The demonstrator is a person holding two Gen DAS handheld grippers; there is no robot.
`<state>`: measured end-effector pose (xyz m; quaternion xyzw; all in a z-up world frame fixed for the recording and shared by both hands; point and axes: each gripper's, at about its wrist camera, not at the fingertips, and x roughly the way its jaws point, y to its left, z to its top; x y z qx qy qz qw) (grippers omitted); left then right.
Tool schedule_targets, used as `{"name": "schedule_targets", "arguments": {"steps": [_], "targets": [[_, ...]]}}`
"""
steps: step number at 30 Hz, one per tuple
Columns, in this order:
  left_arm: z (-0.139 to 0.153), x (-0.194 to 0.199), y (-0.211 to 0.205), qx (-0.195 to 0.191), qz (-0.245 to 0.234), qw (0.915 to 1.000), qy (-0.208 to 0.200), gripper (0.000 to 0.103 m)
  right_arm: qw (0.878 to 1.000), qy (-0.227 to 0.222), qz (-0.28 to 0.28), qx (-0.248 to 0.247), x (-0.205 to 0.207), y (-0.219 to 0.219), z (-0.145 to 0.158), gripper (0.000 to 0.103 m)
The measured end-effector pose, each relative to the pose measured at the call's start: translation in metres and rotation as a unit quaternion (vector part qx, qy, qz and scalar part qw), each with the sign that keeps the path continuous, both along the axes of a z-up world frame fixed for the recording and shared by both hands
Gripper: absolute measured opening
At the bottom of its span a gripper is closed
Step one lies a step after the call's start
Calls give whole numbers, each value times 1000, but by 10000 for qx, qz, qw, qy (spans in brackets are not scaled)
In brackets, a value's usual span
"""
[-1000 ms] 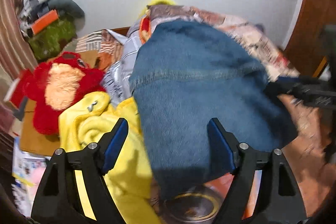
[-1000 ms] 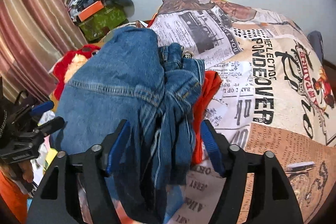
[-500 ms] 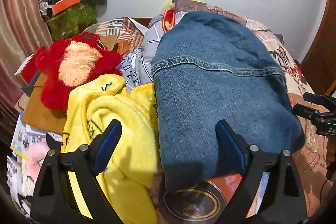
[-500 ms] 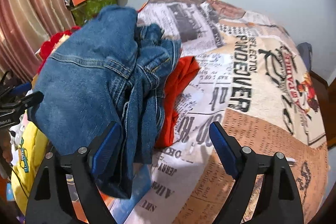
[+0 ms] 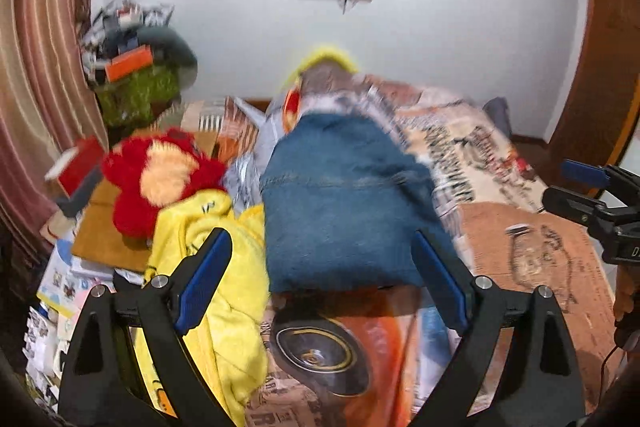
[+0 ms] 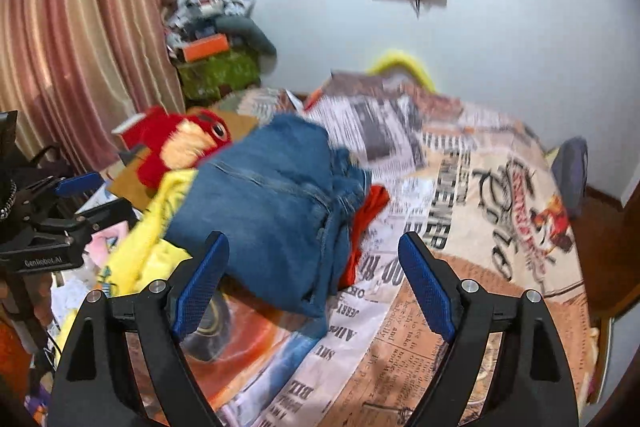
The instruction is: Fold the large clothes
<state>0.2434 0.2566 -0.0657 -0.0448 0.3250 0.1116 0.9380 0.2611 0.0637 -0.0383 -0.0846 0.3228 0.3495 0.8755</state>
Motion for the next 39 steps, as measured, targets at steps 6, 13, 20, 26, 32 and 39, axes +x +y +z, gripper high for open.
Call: {"name": "schedule_targets", "arguments": {"steps": [6, 13, 20, 26, 32, 39], "targets": [[50, -55, -48, 430, -132, 9961, -762, 92, 9974, -564, 71, 438, -56, -22, 48, 83], [92, -123, -86, 498, -105, 9860, -1587, 92, 9883, -1034, -51, 1121, -109, -54, 85, 83], [121, -183, -120, 721, 47, 9671, -2439, 92, 9703, -1598, -191, 1804, -157, -86, 113, 84], [132, -216, -140, 768, 163, 9534, -2912, 92, 9559, -2025, -365, 2096, -187, -100, 121, 84], [128, -227, -142, 716, 281, 9524, -2951, 92, 9557, -2094, -468, 2018, -196, -94, 111, 85], [116, -226, -135, 579, 422, 9608, -2677, 102, 9636, -1880, -585, 1807, -193, -85, 99, 97]]}}
